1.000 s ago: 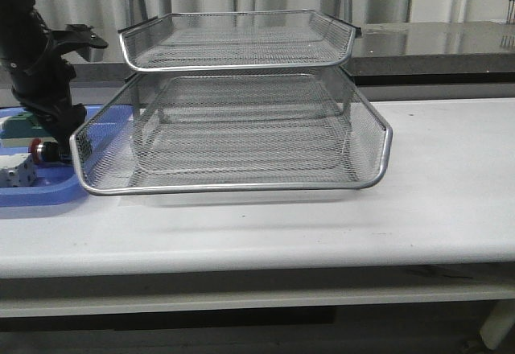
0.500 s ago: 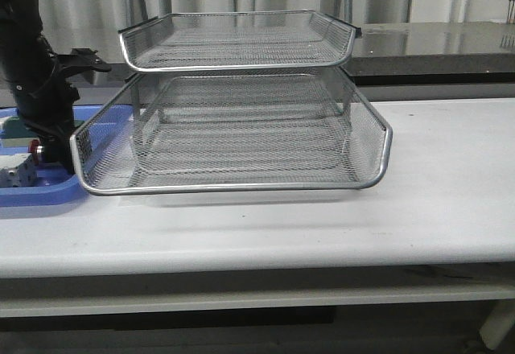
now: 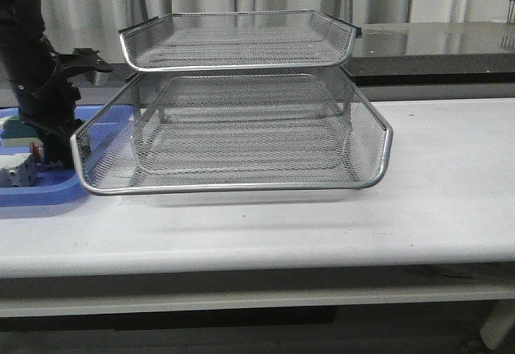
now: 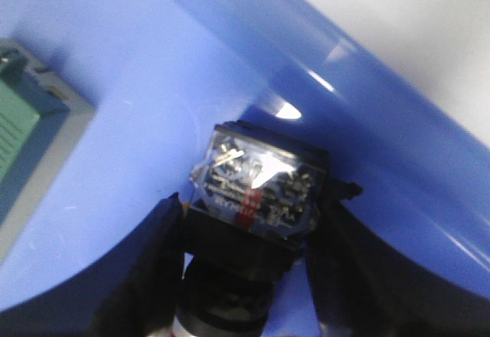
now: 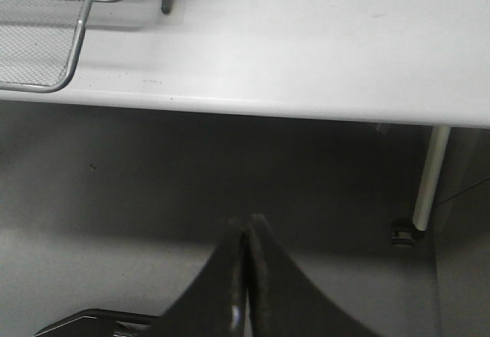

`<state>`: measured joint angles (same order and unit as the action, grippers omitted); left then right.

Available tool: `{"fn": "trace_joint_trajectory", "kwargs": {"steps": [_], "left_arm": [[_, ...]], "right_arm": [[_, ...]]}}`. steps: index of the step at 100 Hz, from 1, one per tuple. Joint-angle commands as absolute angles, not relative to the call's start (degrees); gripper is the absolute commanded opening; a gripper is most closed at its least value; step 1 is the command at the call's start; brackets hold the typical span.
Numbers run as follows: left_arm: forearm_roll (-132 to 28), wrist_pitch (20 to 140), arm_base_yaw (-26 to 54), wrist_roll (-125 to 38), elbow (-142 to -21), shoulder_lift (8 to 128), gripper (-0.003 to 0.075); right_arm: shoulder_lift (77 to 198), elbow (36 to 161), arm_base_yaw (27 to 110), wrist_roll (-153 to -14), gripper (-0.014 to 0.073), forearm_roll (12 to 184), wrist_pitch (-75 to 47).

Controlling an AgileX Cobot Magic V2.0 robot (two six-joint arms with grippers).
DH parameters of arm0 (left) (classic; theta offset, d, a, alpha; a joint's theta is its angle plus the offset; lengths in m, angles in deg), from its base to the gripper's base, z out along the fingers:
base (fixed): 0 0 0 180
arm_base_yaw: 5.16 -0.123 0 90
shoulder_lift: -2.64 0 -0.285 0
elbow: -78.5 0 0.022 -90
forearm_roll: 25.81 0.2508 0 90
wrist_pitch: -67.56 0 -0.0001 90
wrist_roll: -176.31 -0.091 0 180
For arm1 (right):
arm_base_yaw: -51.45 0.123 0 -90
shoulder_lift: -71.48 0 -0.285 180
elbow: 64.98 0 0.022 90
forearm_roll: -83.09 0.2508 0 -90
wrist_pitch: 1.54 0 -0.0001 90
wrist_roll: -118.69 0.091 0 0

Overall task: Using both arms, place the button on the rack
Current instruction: 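Grasp the red-capped push button in the blue tray with the left gripper, then lift the push button and carry it over the pulled-out mesh tray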

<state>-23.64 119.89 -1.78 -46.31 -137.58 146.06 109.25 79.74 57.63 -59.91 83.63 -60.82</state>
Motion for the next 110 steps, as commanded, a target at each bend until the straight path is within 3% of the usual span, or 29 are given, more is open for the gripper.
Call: {"fn": "trace_joint_trajectory", "kwargs": {"steps": [1, 19, 53, 90, 110], "left_arm": [[-23.32, 119.61, -1.50, -46.24, -141.25, 142.24, 0.0080], [-23.23, 124.37, -1.50, -46.24, -147.34, 142.24, -0.0013], [-23.08, 140.48, -1.50, -45.32, -159.54, 141.12, -0.0014], [-22.72, 140.48, -1.50, -37.26, -159.53, 132.44, -0.0014], [-23.49, 140.48, -1.50, -36.58, -152.46, 124.46, -0.0014]], "right_arm": [[109.43, 81.65, 57.37, -60.09, -0.0067, 83.09, -57.84], [109.43, 81.65, 57.37, -60.09, -0.0067, 83.09, -57.84], [109.43, 81.65, 57.37, -60.09, -0.0067, 83.09, -57.84], [109.43, 81.65, 57.37, -60.09, -0.0067, 83.09, -57.90], [109.43, 81.65, 57.37, -60.09, -0.0067, 83.09, -57.90]]}}
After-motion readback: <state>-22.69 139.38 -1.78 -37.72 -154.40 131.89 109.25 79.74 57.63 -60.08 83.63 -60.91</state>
